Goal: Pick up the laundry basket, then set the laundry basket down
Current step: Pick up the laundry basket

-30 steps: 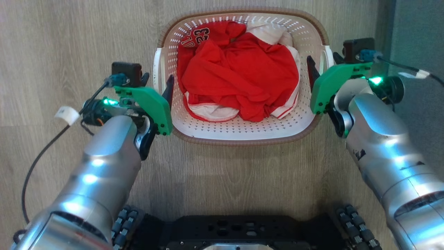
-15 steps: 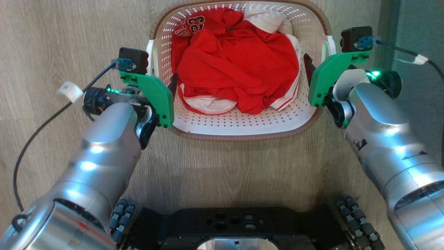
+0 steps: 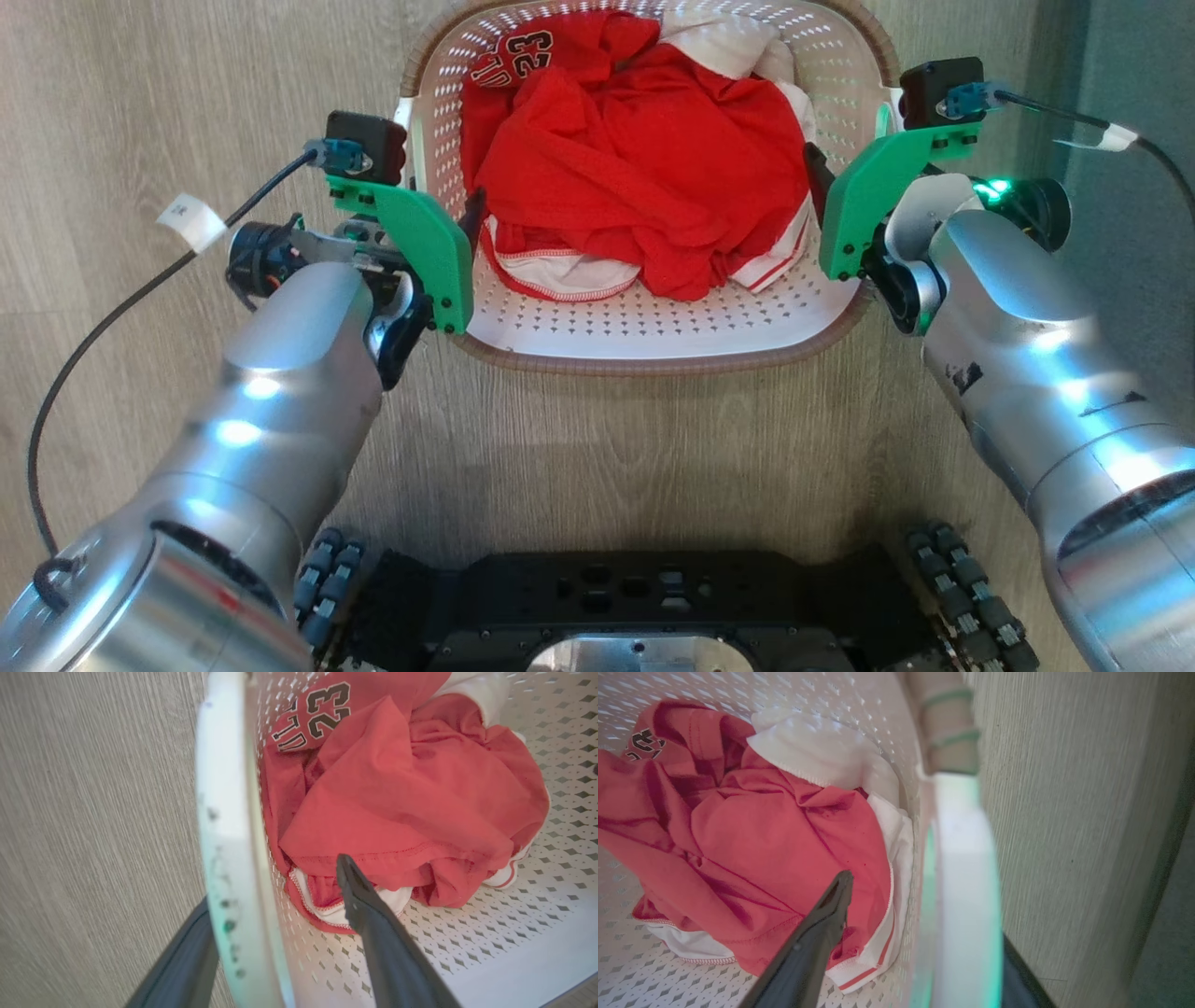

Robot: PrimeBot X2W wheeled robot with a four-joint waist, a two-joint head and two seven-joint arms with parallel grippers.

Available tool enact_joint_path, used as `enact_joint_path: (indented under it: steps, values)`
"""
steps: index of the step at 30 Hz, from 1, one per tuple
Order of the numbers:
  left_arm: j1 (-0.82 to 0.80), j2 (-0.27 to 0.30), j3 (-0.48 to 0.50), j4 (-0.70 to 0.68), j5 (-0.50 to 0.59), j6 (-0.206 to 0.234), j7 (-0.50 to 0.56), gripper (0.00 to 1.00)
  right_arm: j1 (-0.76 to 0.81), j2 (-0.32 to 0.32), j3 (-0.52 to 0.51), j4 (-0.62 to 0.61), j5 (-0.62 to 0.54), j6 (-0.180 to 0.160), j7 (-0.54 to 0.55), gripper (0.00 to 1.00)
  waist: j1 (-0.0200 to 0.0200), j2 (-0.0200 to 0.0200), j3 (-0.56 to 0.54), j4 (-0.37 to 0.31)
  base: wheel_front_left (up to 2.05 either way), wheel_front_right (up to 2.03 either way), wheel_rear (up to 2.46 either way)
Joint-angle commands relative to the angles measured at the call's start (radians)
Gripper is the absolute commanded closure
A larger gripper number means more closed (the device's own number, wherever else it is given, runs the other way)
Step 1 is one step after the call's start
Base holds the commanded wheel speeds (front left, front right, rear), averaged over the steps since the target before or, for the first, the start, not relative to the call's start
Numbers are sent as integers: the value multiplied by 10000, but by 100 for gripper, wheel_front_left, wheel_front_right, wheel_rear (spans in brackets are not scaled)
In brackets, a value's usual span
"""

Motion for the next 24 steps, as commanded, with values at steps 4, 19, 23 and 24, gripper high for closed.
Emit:
enact_joint_path:
  steps: [4, 19, 23, 24]
  values:
    - [115, 223, -85, -123, -287, -62, 36, 0, 367, 151, 302, 57, 158, 71, -172, 0, 0, -1, -11, 28, 0, 0, 0]
    - [-1, 223, -659, 54, -1046, -62, 163, 100, 263, -8, 785, 274, 645, 71, -241, 100, 0, -1, -8, 105, 0, 0, 0]
    - [44, 223, -873, -17, -1197, -63, 285, 100, 276, -66, 909, 308, 773, 71, -222, 100, 0, -1, -77, 107, 0, 0, 0]
    - [46, 223, -944, -51, -1222, -63, 317, 100, 278, -89, 946, 319, 801, 71, -198, 100, 0, -1, -105, 111, 0, 0, 0]
